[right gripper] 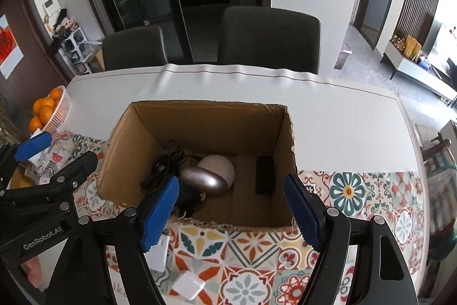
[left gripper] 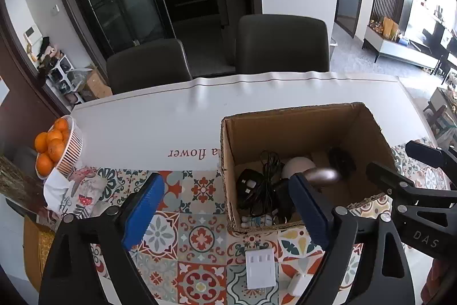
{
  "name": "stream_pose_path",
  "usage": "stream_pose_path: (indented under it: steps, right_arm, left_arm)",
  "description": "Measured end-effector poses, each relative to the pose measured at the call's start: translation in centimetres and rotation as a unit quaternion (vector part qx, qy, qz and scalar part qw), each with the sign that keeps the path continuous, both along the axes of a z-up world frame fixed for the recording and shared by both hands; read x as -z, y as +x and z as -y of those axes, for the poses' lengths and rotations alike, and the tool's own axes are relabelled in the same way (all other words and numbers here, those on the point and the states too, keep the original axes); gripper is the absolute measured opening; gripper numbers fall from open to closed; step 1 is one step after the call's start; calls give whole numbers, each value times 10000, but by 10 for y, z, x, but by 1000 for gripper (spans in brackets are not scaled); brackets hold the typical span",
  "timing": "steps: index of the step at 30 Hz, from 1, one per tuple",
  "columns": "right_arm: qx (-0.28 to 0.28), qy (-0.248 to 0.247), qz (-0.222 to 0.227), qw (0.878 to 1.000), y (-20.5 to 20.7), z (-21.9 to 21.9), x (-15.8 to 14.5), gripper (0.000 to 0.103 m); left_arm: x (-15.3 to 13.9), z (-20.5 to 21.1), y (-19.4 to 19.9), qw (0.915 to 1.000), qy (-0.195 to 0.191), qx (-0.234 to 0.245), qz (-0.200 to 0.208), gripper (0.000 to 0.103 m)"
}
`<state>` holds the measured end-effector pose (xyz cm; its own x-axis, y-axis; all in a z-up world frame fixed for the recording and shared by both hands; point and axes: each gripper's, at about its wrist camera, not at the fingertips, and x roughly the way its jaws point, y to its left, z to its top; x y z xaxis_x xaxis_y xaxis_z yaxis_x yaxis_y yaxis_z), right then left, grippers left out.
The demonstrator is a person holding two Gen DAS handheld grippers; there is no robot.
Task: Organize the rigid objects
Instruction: 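Open both grippers to release the charger and silver device into the box, then withdraw both grippers and move toward the two white chargers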
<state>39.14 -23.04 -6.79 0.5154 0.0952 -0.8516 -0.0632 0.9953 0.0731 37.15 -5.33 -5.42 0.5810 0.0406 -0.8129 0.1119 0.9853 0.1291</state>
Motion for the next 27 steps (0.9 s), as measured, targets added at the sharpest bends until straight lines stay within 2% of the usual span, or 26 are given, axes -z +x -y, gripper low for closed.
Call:
stream_pose_path:
  steps: [11, 20, 27]
  right_arm:
    - [-54, 25, 267, 9996, -49, -9, -13, 77]
    - [-175, 9, 473, 9987, -85, -18, -12, 77]
    - [-179, 17, 577, 9982, -102, -22, -3, 77]
  left_arm:
    - [-14, -12, -49, 9993, -32, -196, 307, 98]
    - [-10, -20, -84, 9987, -20, -286, 410, 100]
    - [3, -27, -104, 9986, 13, -403, 334, 101]
